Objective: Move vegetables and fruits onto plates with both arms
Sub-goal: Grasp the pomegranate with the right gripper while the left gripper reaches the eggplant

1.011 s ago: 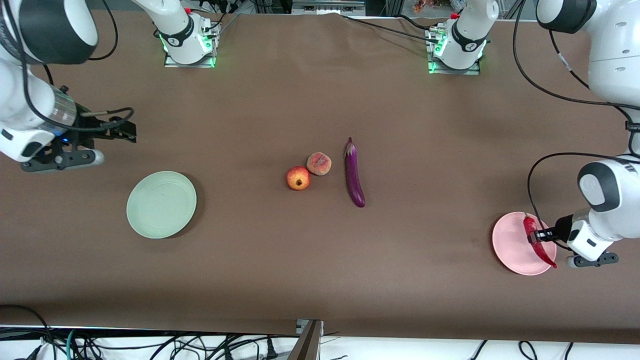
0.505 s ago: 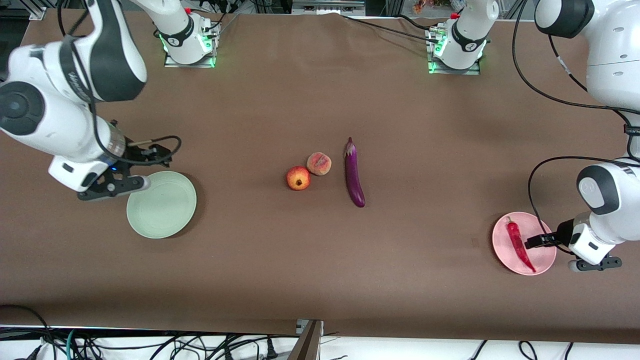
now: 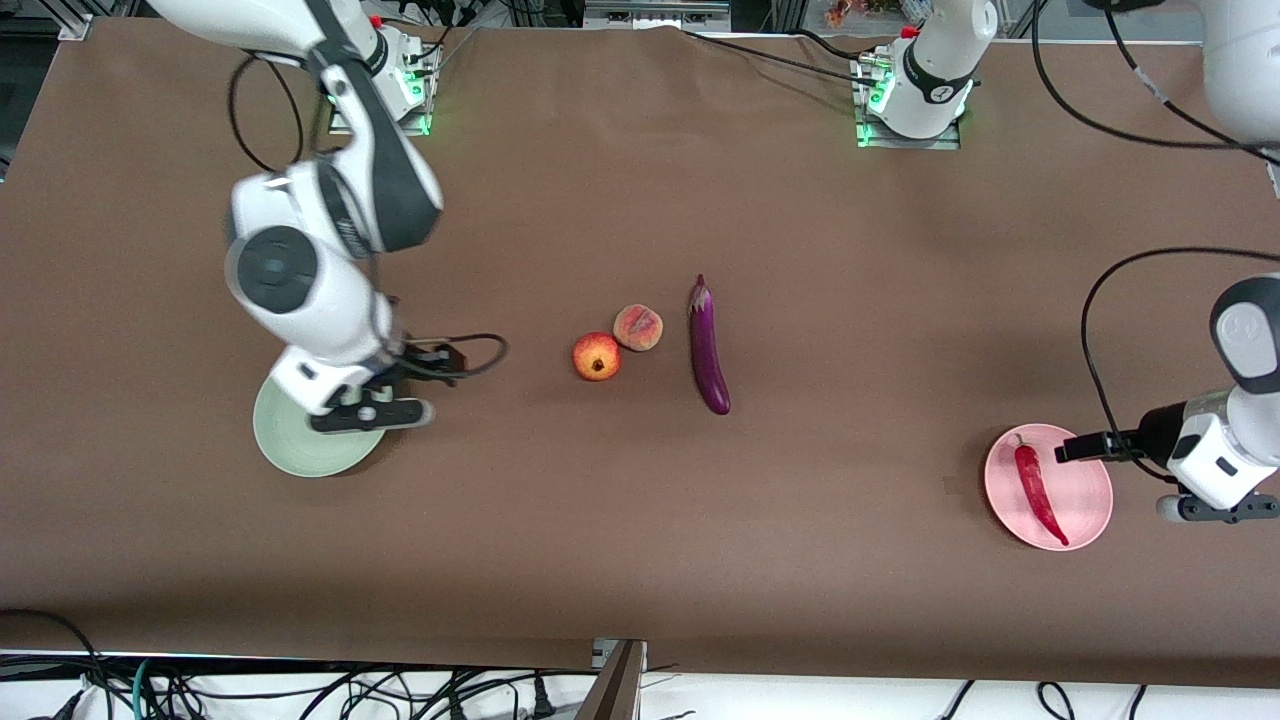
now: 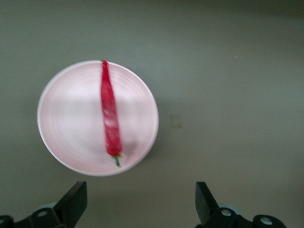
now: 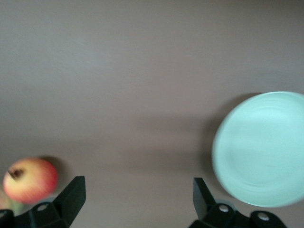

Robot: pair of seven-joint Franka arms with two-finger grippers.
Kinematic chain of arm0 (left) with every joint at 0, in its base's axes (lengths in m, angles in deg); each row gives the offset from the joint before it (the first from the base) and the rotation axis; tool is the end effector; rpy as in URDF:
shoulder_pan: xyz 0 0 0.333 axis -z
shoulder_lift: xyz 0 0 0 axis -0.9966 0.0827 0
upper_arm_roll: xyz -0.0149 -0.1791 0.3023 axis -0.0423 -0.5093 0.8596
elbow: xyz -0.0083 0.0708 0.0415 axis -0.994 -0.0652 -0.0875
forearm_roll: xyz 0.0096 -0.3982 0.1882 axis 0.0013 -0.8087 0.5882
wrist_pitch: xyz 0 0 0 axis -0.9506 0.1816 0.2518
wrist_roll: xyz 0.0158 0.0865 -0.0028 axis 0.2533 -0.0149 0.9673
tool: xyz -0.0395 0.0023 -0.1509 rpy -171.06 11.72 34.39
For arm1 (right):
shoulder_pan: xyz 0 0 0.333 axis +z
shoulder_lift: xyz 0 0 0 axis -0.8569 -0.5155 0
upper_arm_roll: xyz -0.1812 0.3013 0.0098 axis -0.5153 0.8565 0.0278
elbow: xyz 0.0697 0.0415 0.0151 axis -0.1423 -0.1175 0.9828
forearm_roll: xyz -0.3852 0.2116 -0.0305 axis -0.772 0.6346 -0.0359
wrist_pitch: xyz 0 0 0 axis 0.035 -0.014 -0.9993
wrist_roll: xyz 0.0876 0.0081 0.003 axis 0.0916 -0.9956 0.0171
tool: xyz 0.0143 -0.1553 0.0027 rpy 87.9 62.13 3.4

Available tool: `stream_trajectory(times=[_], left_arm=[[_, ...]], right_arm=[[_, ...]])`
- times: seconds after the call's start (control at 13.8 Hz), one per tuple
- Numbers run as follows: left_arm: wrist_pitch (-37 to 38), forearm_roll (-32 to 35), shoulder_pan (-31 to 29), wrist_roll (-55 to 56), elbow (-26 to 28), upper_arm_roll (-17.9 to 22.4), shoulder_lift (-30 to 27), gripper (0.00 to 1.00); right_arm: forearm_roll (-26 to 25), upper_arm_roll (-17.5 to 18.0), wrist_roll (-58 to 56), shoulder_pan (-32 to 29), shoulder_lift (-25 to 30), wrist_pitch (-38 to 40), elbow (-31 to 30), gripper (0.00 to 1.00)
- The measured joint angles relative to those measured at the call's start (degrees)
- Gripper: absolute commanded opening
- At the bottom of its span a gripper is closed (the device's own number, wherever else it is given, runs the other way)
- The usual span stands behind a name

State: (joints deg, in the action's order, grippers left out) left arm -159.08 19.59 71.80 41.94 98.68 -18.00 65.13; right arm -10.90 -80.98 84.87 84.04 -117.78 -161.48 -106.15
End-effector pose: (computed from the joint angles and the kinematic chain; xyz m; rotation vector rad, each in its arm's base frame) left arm 0.7719 0.0816 0.3508 2.9715 0.1015 -0.1018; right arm 0.6961 0.3043 0.3312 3.1155 0.0941 0.0311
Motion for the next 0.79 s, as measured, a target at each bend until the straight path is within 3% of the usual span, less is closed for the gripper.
stream_trajectory(times=[0.36, 0.79], left_arm=[[9.30, 0.00, 1.04, 7.09, 1.61, -5.20, -4.14, 1.00], [9.62, 0.02, 2.21, 19.92, 11.75, -16.08, -10.92, 1.00]], right_arm=[[3.06, 0.02, 10.29, 4.75, -5.03, -6.16, 0.10, 1.00], [3.61, 0.04, 17.47, 9.73, -8.35, -8.92, 0.11, 1.00]])
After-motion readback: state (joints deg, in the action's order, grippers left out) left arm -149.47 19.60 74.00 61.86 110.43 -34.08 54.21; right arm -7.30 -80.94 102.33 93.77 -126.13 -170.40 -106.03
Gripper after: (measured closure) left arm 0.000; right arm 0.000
